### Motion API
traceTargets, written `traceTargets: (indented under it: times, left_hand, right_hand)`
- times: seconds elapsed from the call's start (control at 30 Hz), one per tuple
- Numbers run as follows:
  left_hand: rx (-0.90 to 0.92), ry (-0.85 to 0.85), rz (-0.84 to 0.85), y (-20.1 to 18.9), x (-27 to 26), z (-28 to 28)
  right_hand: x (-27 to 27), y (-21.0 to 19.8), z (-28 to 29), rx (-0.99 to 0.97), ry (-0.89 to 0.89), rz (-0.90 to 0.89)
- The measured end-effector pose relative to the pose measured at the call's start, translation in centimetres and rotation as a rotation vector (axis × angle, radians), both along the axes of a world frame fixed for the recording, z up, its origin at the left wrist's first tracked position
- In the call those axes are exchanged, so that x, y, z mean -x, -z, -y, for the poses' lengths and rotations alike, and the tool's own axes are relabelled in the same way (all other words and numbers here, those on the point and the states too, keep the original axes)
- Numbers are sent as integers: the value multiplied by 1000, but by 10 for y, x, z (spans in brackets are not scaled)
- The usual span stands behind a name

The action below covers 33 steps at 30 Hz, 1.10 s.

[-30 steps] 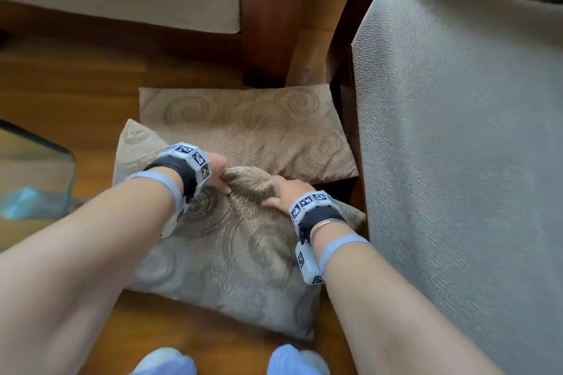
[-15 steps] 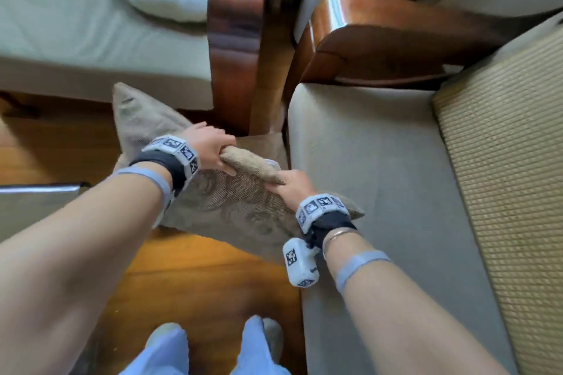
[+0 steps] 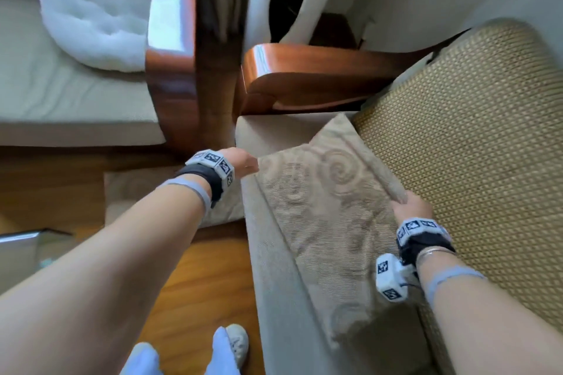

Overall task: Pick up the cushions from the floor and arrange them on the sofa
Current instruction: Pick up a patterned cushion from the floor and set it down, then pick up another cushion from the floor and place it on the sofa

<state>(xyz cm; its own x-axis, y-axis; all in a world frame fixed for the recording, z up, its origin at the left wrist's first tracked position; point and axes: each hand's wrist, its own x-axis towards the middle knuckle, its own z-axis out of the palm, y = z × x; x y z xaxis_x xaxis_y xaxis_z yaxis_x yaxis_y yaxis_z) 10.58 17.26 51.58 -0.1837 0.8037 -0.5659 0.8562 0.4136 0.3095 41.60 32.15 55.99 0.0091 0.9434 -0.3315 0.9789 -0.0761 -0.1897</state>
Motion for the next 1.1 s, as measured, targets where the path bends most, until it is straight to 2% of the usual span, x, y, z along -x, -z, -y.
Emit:
traceTargets:
  times: [0.07,0.17,0.3,0.53,0.73,0.87,1.0,1.1]
  left_hand:
    - [20,-7,10,13,-5,-7]
    - [16,6,37,36,-3,-12]
    - [28,-13,68,69,24,5]
    - [176,-130,58,150,122,61]
    - [370,-179,5,249,169,106]
    - [397,-213,5,329,189,127]
    - [395,-259,-19,411,200,140]
    - [403,-290,-42,464,202,142]
  right_hand:
    - [-6,14,-2,-81,-7,129]
    - [25,44,2,-26,-159,222]
    - [96,96,14,45,-343,210]
    - [227,181,56,238,-452,180]
    - [299,287,106,378,-571,189]
    - [319,378,111,436,-584,250]
    - [330,466,97,411,-548,315]
    - [331,519,83,351,-417,323]
